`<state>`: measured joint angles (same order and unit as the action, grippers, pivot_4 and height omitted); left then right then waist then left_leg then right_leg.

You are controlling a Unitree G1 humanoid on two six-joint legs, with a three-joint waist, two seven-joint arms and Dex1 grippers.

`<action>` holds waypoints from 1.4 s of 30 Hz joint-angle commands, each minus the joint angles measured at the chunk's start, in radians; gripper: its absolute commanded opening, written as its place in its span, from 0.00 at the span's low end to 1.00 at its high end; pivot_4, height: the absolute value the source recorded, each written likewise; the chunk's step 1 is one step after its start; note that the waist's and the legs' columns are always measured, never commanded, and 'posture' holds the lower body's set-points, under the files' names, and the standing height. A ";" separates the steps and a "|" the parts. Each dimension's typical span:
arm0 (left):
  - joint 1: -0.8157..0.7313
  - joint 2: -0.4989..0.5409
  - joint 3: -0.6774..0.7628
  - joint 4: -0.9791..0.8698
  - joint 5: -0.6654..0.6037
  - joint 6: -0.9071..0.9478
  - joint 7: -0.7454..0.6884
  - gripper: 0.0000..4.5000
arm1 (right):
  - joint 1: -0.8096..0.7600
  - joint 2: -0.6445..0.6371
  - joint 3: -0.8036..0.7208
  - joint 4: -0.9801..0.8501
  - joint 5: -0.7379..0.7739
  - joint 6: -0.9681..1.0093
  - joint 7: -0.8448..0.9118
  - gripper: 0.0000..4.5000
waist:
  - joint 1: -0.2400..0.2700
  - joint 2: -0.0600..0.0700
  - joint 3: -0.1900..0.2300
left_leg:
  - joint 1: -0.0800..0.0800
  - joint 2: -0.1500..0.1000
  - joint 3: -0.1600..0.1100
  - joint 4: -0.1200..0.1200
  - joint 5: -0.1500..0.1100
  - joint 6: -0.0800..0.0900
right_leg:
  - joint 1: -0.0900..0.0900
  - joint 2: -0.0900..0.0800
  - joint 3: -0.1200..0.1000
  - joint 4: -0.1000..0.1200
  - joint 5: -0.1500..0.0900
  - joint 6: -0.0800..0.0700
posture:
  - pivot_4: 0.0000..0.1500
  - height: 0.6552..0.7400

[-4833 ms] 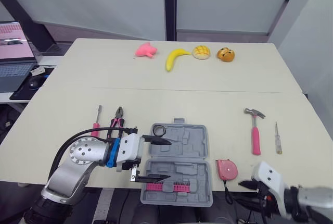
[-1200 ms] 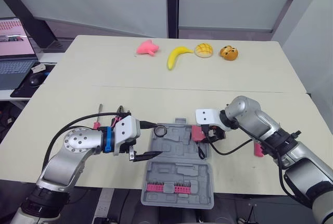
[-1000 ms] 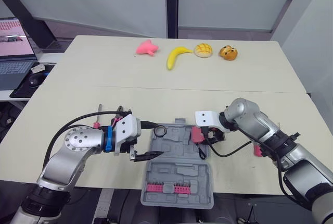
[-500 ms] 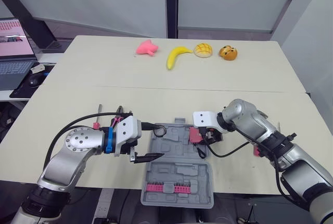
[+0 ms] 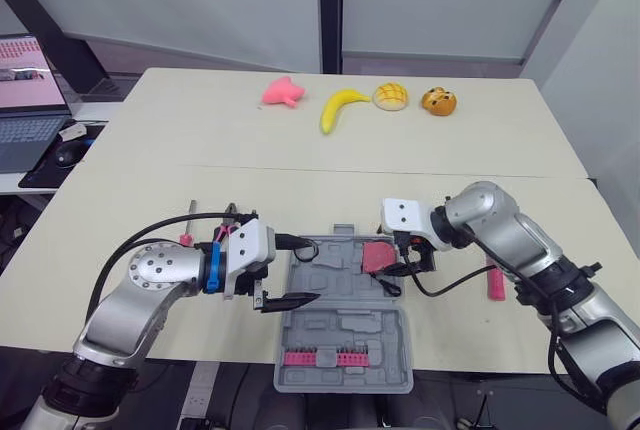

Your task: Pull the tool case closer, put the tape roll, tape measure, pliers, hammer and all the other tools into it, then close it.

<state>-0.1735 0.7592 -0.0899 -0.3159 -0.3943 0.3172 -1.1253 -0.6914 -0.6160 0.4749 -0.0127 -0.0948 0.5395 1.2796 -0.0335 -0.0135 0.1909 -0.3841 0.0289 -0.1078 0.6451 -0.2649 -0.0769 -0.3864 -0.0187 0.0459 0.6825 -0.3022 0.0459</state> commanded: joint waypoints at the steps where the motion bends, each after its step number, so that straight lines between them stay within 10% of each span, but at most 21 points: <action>1: -0.018 0.006 0.029 -0.015 -0.022 -0.008 -0.009 1.00 | 0.006 -0.001 -0.037 -0.032 0.023 -0.022 -0.026 0.86 | 0.000 0.000 0.000 | 0.000 0.000 0.000 0.000 0.000 0.000 | 0.000 0.000 0.000 0.000 0.000 0.000 | 1.00 1.00; 10: -0.008 0.011 0.038 0.006 -0.015 -0.029 -0.028 1.00 | 0.020 0.013 -0.042 -0.018 0.042 -0.046 -0.067 0.35 | 0.000 0.000 0.000 | 0.000 0.000 0.000 0.000 0.000 0.000 | 0.000 0.000 0.000 0.000 0.000 0.000 | 1.00 1.00; 42: -0.027 0.010 0.026 0.018 -0.013 -0.036 -0.049 1.00 | 0.211 0.129 -0.119 0.346 0.040 -0.388 -0.293 0.35 | -0.002 0.000 -0.001 | 0.004 0.000 0.001 0.000 0.000 0.000 | 0.003 0.000 0.001 0.001 0.000 0.000 | 1.00 1.00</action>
<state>-0.1906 0.7605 -0.0743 -0.2714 -0.3954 0.2818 -1.1690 -0.4928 -0.4869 0.3360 0.2829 -0.0270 0.1460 0.9834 -0.0355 -0.0140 0.1897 -0.3797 0.0291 -0.1073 0.6453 -0.2648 -0.0769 -0.3828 -0.0184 0.0467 0.6831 -0.3020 0.0457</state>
